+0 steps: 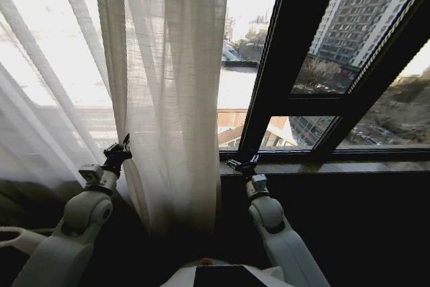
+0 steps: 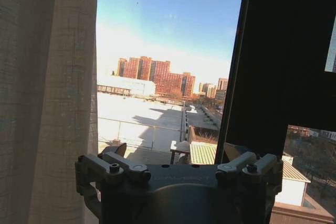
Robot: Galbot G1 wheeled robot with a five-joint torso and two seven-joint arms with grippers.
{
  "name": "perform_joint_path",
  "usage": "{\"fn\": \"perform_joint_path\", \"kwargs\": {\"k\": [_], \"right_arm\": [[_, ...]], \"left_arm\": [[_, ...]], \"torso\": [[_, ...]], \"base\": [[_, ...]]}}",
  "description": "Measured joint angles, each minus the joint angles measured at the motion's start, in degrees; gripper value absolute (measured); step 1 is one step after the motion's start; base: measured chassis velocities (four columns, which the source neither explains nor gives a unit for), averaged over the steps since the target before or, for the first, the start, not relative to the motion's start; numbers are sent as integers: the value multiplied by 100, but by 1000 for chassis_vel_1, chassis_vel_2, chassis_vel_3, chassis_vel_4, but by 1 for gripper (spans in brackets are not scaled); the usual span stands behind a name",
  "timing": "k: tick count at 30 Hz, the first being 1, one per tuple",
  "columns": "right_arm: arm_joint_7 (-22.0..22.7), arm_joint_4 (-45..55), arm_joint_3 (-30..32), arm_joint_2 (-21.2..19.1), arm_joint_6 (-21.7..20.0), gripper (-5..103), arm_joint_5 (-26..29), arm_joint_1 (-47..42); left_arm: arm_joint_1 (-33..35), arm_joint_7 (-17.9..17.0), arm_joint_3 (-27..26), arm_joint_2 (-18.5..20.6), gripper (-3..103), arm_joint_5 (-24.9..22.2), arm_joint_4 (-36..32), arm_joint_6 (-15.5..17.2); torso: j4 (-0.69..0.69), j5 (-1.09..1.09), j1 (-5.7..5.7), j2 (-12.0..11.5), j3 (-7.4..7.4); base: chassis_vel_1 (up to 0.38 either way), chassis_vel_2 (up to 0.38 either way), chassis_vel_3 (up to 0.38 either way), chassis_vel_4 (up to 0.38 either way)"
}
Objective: Open the curtains by pulling them apart, changing their state from closed to fully open.
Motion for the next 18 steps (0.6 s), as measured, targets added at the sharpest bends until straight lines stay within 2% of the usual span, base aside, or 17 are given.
{"fn": "perform_joint_path", "kwargs": {"k": [11,18], "right_arm": [[-66,-94,-42,30,0,100,-59,55],[-64,-129,-58,4,0,100,-62,87]], "left_arm": [[-17,-1,40,-148,0,32,-3,-6],[-119,-200,122,-697,0,115,16,-6]], "torso": [[4,-7,0,0,0],[2,-4,0,0,0]], "base": [[-9,-12,7,9],[0,0,0,0]]}}
